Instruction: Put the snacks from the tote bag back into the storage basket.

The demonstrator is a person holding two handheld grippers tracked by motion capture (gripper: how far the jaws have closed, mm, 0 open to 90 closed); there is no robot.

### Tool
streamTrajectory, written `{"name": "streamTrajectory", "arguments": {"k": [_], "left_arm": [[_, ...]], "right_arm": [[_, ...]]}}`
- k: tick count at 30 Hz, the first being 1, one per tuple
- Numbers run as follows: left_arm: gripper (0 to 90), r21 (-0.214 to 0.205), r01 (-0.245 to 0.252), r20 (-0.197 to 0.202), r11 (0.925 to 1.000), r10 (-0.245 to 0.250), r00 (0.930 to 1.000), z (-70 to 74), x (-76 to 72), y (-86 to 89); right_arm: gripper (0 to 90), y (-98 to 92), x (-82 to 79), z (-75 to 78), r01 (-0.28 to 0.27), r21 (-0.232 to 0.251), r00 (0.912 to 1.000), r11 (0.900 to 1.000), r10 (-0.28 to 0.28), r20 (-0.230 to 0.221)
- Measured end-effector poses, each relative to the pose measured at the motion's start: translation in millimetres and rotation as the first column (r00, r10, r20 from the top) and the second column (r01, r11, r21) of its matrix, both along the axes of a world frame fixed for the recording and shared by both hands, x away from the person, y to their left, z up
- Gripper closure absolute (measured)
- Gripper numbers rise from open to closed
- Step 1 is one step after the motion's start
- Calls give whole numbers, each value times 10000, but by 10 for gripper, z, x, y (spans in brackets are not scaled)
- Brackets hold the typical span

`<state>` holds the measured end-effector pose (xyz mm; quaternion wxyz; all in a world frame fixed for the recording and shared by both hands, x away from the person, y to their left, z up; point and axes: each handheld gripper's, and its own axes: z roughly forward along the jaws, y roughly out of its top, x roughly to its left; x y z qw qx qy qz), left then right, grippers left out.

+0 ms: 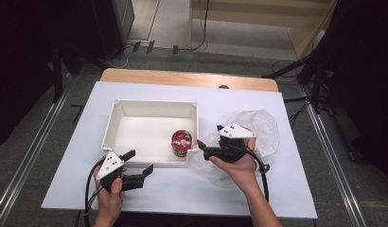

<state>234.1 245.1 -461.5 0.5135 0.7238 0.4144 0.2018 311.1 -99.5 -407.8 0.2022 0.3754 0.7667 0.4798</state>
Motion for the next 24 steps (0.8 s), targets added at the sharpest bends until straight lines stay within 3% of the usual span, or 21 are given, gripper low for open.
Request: {"name": "streamTrajectory", "arguments": {"k": [24], "left_arm": [[128,125,-71,68,9999,71,10000,-2,-10,-13]], "right_arm": [[143,-529,-107,-45,889,294,9960,9956,-892,105]]}}
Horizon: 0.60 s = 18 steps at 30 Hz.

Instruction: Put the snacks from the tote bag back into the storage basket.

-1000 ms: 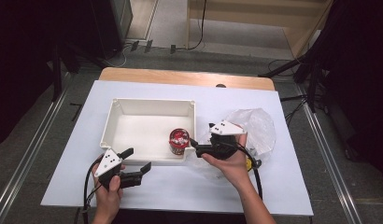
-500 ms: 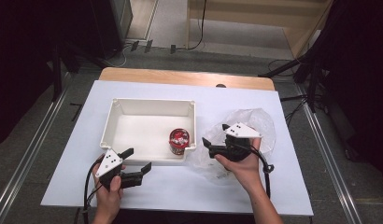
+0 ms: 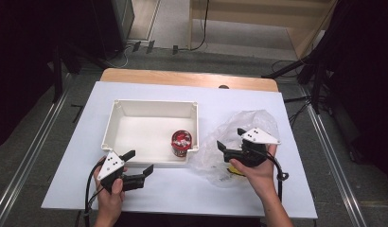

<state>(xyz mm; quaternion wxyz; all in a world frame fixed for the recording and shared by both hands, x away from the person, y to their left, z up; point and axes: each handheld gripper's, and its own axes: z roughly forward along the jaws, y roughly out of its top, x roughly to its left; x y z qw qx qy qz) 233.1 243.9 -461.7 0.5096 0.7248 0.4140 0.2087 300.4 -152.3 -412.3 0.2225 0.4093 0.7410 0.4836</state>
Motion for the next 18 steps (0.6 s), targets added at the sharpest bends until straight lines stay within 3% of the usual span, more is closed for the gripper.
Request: {"name": "streamTrajectory", "arguments": {"k": [18], "left_arm": [[128,58,-8,41,10000,7,10000,-1,-4,-6]], "right_arm": [[143,-336,-104,-99,623,170,9981,9979,-623,-17]]}}
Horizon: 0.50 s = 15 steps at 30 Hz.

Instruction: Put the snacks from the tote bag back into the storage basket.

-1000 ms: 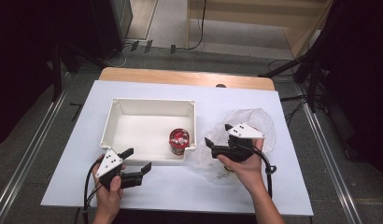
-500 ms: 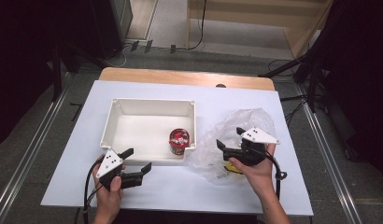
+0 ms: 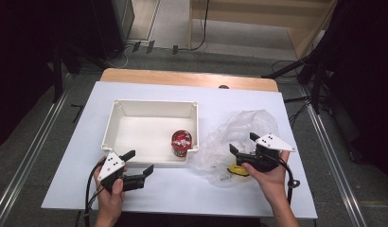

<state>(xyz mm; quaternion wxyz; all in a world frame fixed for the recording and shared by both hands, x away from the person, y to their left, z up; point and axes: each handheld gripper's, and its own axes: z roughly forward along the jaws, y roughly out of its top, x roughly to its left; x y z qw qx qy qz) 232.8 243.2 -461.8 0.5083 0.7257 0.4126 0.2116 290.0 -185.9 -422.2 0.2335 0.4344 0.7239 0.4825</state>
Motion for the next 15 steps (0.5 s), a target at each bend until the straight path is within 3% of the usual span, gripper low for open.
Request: {"name": "streamTrajectory", "arguments": {"k": [15], "left_arm": [[128,31,-16,20,10000,16,10000,-1,-1,-3]], "right_arm": [[143,-235,-78,-53,456,-4,9990,9990,-456,-24]]}}
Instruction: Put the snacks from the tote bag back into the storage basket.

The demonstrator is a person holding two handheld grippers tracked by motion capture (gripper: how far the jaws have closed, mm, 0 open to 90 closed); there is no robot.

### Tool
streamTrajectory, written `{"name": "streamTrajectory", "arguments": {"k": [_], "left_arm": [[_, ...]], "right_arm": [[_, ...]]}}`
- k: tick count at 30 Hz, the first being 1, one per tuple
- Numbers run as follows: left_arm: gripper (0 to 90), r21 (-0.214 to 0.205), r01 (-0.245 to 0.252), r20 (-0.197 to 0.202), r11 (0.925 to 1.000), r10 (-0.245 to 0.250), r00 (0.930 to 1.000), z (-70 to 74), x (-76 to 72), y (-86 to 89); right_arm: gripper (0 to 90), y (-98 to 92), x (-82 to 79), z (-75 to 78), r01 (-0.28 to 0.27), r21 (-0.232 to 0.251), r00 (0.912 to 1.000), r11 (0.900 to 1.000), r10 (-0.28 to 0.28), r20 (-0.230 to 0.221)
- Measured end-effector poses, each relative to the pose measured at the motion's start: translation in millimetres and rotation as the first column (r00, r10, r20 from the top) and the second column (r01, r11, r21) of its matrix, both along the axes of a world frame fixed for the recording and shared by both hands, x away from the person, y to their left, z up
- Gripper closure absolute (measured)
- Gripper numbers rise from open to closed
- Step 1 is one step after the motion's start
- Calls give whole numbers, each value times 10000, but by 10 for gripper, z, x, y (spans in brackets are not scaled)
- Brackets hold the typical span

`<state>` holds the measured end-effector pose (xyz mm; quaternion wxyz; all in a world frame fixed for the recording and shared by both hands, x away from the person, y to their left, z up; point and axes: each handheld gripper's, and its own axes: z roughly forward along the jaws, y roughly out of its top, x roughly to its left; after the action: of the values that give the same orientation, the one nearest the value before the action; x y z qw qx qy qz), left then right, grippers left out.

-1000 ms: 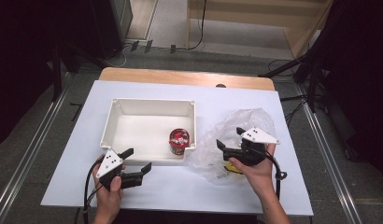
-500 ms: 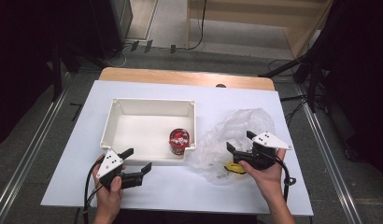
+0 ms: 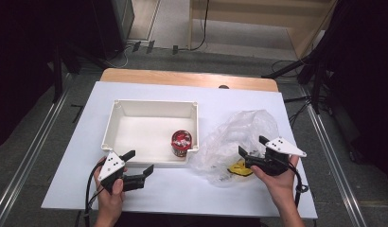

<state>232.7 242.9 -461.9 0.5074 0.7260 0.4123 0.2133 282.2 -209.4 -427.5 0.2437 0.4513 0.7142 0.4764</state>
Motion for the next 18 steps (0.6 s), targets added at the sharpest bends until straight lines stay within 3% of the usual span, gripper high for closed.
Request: {"name": "streamTrajectory", "arguments": {"k": [18], "left_arm": [[128,12,10,5,10000,-10,10000,0,-1,0]], "right_arm": [[143,-312,-139,-123,535,56,9986,9985,-535,-16]]}}
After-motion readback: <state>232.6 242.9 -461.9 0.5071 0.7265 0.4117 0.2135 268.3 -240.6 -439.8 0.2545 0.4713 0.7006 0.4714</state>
